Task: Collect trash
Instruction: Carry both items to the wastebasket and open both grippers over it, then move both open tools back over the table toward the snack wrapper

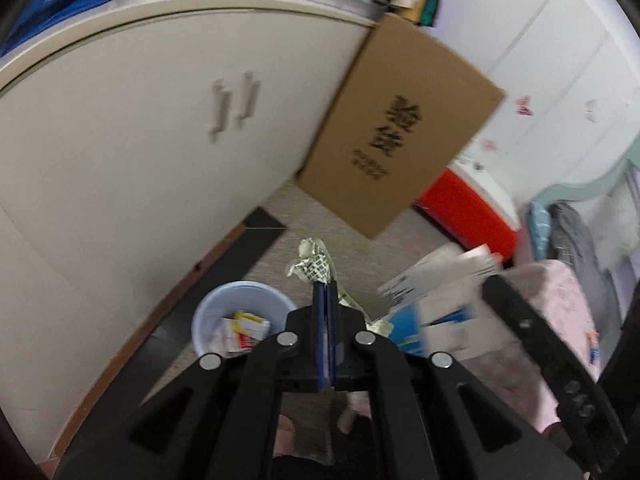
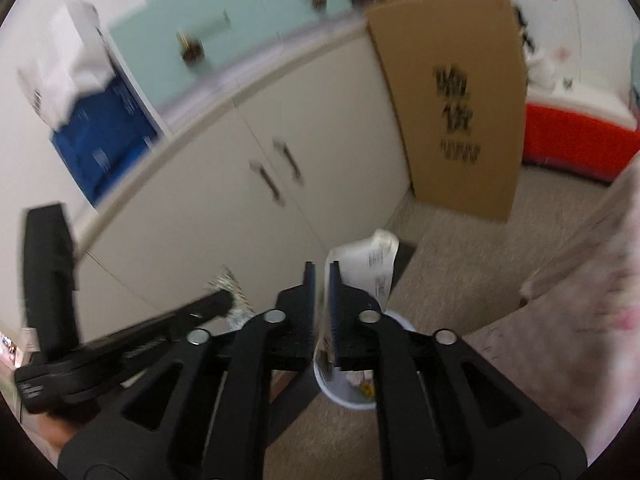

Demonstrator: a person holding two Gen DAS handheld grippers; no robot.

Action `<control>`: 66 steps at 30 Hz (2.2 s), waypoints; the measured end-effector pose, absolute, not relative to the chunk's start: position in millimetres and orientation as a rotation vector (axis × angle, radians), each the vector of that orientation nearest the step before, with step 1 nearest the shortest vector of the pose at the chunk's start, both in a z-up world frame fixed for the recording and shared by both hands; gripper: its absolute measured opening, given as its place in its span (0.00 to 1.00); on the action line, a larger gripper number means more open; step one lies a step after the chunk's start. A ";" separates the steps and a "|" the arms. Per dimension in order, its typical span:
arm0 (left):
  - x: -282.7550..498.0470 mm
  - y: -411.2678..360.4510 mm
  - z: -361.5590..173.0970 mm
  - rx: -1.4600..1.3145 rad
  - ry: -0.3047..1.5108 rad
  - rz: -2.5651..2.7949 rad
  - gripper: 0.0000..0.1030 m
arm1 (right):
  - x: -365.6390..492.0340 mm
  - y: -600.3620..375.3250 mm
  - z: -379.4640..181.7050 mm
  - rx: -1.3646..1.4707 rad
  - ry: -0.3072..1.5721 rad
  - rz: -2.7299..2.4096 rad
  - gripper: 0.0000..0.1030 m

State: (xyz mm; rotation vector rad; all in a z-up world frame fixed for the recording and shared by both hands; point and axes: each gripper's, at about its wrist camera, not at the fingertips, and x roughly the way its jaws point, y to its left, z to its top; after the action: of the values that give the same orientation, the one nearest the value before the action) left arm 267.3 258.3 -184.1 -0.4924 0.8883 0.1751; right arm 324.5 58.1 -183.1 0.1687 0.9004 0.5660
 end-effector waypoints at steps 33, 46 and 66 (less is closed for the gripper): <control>307.7 236.9 -221.2 -0.357 0.970 0.184 0.03 | 304.5 -4.5 -145.4 0.238 0.688 0.387 0.69; 301.2 212.5 -207.6 -0.315 0.954 0.292 0.74 | 279.8 -76.6 -122.4 0.369 0.668 0.319 0.70; 188.2 -14.7 -44.4 -0.088 0.730 -0.004 0.80 | 137.5 -307.6 -49.8 0.469 0.507 0.092 0.74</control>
State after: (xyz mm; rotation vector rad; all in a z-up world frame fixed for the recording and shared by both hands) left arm 188.2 -14.7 -44.4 -0.0881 0.7305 -0.0043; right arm 137.5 -307.6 -49.8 0.4689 0.5072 0.0923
